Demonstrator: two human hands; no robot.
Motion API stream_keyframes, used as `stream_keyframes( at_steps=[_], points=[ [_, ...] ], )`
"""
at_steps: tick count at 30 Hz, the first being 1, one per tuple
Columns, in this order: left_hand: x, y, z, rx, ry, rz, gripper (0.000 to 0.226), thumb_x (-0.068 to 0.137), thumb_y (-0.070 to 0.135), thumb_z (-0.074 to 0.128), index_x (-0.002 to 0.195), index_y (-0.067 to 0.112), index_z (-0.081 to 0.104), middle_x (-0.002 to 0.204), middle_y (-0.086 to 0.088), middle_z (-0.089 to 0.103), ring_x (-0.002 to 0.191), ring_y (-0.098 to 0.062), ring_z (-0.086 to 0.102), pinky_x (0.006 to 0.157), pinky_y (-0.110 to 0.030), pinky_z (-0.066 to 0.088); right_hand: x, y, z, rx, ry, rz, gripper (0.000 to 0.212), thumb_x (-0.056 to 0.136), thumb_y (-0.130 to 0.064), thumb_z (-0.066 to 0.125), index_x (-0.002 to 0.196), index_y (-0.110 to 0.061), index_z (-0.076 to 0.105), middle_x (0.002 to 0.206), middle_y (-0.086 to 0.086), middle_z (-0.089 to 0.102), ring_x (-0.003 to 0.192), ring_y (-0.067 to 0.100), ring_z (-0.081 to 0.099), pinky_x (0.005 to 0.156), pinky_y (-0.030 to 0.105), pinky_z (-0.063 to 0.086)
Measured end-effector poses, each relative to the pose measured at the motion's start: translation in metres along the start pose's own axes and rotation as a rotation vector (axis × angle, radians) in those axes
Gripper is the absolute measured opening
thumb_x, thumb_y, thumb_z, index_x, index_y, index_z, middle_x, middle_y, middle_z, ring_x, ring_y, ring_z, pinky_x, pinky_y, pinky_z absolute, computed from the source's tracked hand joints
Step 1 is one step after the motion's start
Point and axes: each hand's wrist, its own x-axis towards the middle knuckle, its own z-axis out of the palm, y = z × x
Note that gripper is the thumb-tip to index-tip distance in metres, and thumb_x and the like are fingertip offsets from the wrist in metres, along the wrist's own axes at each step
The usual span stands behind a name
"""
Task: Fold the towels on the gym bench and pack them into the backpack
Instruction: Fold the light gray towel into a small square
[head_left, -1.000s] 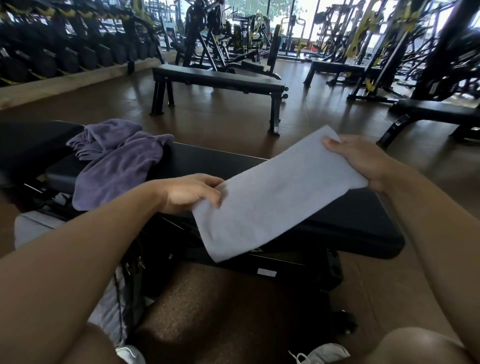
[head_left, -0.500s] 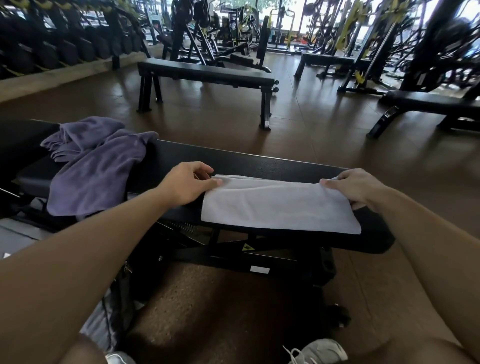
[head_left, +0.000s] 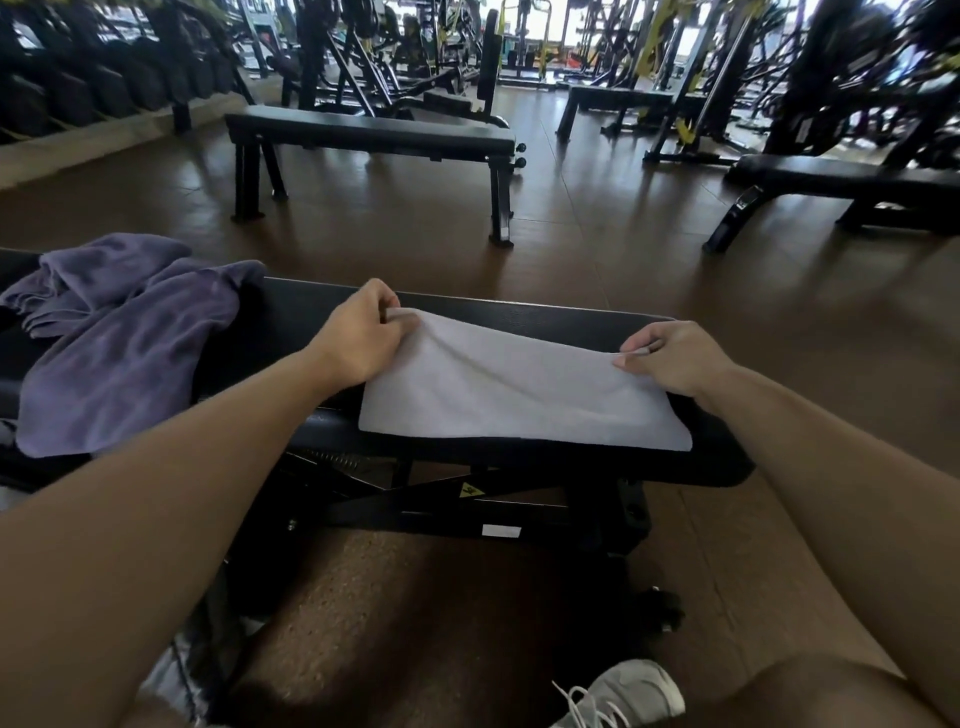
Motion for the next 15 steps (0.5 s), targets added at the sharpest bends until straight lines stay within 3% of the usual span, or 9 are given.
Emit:
stream_keyframes(
  at_steps=[5,7,9,11,13,15],
  points=[
    [0.007,-0.013,0.009,0.091,0.055,-0.132,0.031,0.091,0.033,0.073,0.107,0.014,0.054,0.103,-0.004,0.062,0.087,-0.017,0.056,0.065,-0.027,0.04,0.005,-0.005,-0.006,-0.112,-0.043,0.129,0.024,0.081,-0.035,0.085,0.093,-0.016,0.076,0.097,0.003,0.068,0.095,0.021,0.063,0.085,0.031,0.049],
    [0.009,-0.012,0.01,0.156,0.034,-0.167,0.039,0.091,0.033,0.074,0.118,0.015,0.052,0.113,-0.008,0.063,0.101,-0.024,0.06,0.077,-0.032,0.045,0.006,-0.008,-0.008,-0.147,-0.072,0.172,0.023,0.083,-0.038,0.083,0.083,-0.016,0.074,0.094,0.003,0.068,0.091,0.022,0.061,0.078,0.029,0.045],
    [0.006,-0.009,0.014,0.288,0.051,-0.144,0.046,0.094,0.033,0.069,0.132,0.016,0.048,0.126,-0.01,0.061,0.112,-0.029,0.059,0.086,-0.039,0.047,0.007,-0.01,-0.007,-0.125,-0.059,0.195,0.026,0.086,-0.039,0.078,0.086,-0.014,0.071,0.086,0.003,0.063,0.08,0.022,0.058,0.067,0.03,0.042],
    [-0.002,-0.005,0.019,0.411,0.169,0.0,0.043,0.097,0.031,0.063,0.135,0.016,0.05,0.132,-0.009,0.057,0.121,-0.03,0.054,0.097,-0.044,0.045,0.008,-0.012,-0.006,-0.054,-0.023,0.2,0.028,0.091,-0.039,0.072,0.088,-0.011,0.068,0.079,0.002,0.056,0.074,0.023,0.052,0.062,0.029,0.039],
    [-0.012,0.008,0.023,0.447,0.299,0.275,0.033,0.097,0.03,0.062,0.127,0.016,0.059,0.129,-0.006,0.06,0.124,-0.029,0.051,0.105,-0.043,0.04,0.011,-0.011,-0.004,-0.026,0.003,0.191,0.032,0.094,-0.039,0.066,0.087,-0.008,0.067,0.078,0.004,0.054,0.074,0.025,0.05,0.064,0.029,0.038],
    [-0.019,0.026,0.026,0.413,0.284,0.47,0.03,0.096,0.035,0.061,0.119,0.016,0.066,0.124,-0.004,0.065,0.121,-0.027,0.054,0.104,-0.041,0.04,0.01,-0.01,-0.003,-0.087,0.022,0.164,0.034,0.096,-0.038,0.064,0.086,-0.005,0.068,0.079,0.005,0.052,0.073,0.023,0.048,0.064,0.03,0.035]
  ],
)
